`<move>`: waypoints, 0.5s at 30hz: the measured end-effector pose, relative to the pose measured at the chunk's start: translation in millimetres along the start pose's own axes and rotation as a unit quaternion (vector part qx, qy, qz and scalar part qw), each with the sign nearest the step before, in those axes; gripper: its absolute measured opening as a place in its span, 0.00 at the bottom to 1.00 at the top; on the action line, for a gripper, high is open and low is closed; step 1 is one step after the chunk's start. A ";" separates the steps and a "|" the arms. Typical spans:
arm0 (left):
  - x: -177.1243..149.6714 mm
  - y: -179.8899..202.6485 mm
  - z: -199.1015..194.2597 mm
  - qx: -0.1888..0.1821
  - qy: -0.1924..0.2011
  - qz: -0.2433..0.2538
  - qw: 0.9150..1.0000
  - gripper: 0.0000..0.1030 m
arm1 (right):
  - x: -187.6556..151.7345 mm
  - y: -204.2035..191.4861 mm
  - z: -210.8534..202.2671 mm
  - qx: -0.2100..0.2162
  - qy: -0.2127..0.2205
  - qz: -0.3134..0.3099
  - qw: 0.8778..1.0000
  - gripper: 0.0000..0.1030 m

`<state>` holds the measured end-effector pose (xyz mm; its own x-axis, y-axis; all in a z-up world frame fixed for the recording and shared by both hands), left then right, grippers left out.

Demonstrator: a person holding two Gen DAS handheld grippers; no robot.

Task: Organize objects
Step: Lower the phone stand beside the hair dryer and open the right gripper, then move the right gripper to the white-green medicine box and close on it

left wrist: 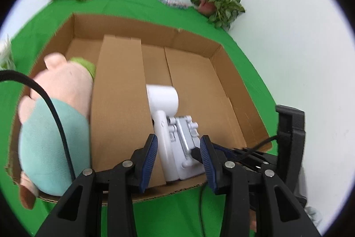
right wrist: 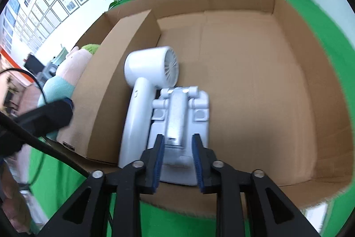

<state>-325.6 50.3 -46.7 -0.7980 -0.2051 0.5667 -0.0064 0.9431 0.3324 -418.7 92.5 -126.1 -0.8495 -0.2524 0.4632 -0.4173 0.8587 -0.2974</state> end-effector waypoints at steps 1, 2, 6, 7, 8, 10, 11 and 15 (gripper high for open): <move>1.2 1.6 -5.4 0.011 0.020 0.011 1.000 0.38 | 0.3 -0.3 -6.7 -0.007 0.012 -0.007 1.000 0.46; 1.8 3.1 -10.6 0.021 0.037 0.020 0.999 0.41 | 0.2 -0.8 -16.3 -0.017 0.030 -0.018 0.999 0.60; 2.5 11.9 -42.5 0.054 0.135 0.043 0.989 0.67 | -3.4 -3.9 -55.8 -0.077 0.112 -0.074 0.988 0.93; 2.3 15.0 -52.5 0.058 0.167 0.046 0.983 0.76 | -6.4 -4.9 -65.4 -0.089 0.131 -0.084 0.984 0.93; 1.5 18.1 -62.1 0.065 0.199 0.049 0.977 0.80 | -9.7 -5.3 -76.5 -0.108 0.152 -0.092 0.978 0.94; -1.7 24.5 -73.2 0.084 0.230 0.061 0.968 0.80 | -14.8 -8.4 -95.5 -0.132 0.190 -0.105 0.967 0.94; -3.0 27.1 -75.8 0.091 0.235 0.066 0.965 0.80 | -17.8 -12.8 -104.6 -0.130 0.206 -0.110 0.964 0.95; -10.0 35.6 -86.6 0.123 0.248 0.084 0.957 0.80 | -28.3 -24.2 -130.5 -0.124 0.242 -0.120 0.955 0.98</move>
<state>-265.7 63.3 24.8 -0.4161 -0.0858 0.9053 -0.0932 0.9943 0.0514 -342.5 137.1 -23.1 -0.4649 -0.2712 0.8428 -0.4420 0.8959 0.0445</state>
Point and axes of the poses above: each gripper's, at about its wrist camera, not at the fingertips, and z roughly the way its jaws point, y to its right, x to its top, the point moved 10 cm from there along z, roughly the way its jaws point, and after that the axes turned 5 degrees about x, right-handed, at the moved point
